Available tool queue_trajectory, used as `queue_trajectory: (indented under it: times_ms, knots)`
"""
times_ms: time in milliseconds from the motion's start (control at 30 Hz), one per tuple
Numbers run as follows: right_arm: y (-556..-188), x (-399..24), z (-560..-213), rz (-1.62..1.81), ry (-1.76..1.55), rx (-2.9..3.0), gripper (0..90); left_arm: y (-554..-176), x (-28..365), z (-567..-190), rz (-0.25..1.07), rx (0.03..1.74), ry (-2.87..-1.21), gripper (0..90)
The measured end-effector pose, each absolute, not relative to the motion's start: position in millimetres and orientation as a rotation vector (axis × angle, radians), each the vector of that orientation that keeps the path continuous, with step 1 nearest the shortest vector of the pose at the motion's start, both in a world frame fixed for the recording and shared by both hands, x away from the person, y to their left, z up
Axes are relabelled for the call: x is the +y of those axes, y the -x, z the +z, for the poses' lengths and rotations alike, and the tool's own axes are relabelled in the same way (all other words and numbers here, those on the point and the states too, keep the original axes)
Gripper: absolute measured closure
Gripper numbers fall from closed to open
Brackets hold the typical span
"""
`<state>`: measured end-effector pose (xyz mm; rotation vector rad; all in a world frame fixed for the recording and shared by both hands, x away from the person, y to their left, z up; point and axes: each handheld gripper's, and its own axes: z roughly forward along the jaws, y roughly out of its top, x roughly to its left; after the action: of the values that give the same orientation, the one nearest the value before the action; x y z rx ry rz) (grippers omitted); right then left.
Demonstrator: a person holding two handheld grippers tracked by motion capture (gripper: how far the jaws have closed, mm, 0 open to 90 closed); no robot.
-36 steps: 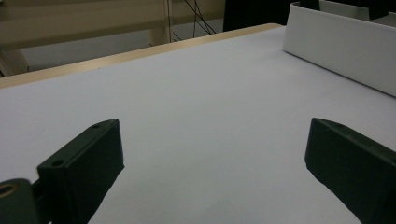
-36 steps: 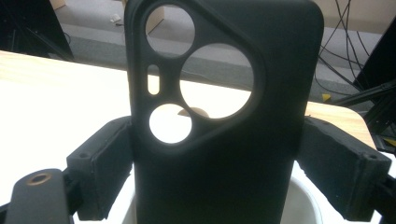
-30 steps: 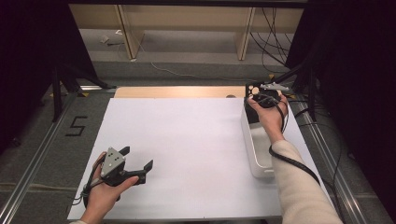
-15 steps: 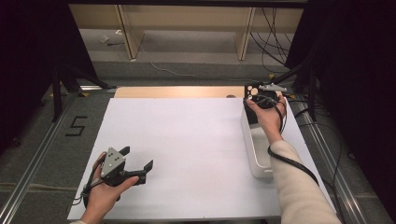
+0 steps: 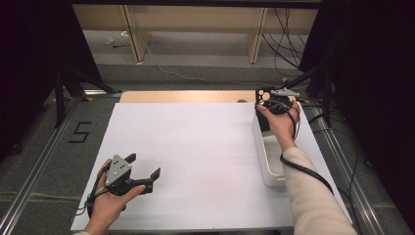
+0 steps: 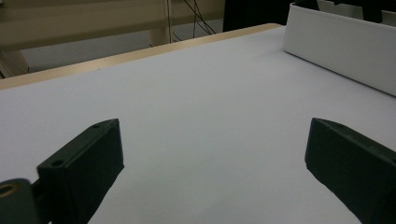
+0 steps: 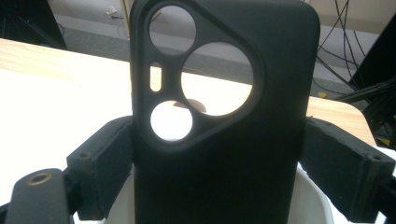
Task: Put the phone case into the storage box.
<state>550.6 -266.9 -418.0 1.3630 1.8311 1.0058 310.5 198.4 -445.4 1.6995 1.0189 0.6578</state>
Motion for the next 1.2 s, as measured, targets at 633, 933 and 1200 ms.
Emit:
queue_trajectory:
  times_ms: [633, 933, 1200]
  knots:
    - [-551.6, -269.7, -422.8, 1.014, -1.390, 1.826, 13.4, -310.6, 198.4, -445.6, 0.658, 1.016, -1.702, 3.8]
    - [-551.9, -270.0, -423.7, 1.008, -1.389, 1.824, 13.2, -310.7, 198.6, -445.7, 0.657, 1.016, -1.702, 3.8]
    - [-552.5, -270.8, -425.0, 1.014, -1.386, 1.818, 11.5, -310.7, 198.5, -445.5, 0.659, 1.014, -1.700, 3.8]
